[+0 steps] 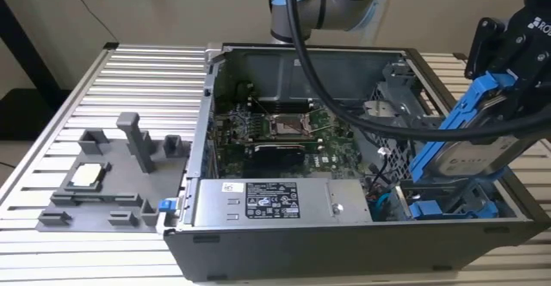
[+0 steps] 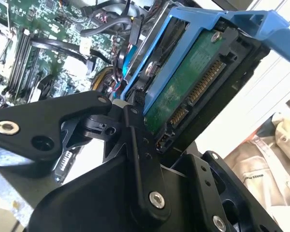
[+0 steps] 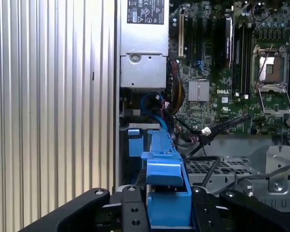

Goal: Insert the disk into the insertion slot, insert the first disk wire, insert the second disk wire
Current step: 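Insert the disk into the insertion slot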

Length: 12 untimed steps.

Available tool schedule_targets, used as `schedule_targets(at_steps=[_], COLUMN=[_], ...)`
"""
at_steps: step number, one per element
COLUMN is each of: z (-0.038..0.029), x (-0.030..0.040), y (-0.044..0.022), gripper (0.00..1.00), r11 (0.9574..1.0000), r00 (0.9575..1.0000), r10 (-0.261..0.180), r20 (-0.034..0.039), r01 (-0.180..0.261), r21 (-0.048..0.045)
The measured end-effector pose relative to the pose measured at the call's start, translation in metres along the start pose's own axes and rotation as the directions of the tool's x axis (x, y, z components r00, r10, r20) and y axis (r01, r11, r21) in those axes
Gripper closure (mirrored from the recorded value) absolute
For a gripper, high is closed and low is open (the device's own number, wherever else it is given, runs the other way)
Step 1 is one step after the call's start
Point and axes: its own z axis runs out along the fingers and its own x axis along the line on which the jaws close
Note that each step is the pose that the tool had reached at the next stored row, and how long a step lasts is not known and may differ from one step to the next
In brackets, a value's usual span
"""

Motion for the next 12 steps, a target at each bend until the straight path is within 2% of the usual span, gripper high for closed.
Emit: schedule_targets(at_steps=[12], z=[0.0126], x=[0.0007], y=[-0.0014], gripper=[0.67], r11=[1.0], r00=[1.0], r10=[0.0], r20=[0.0], r01=[0.0], r21=[-0.0061])
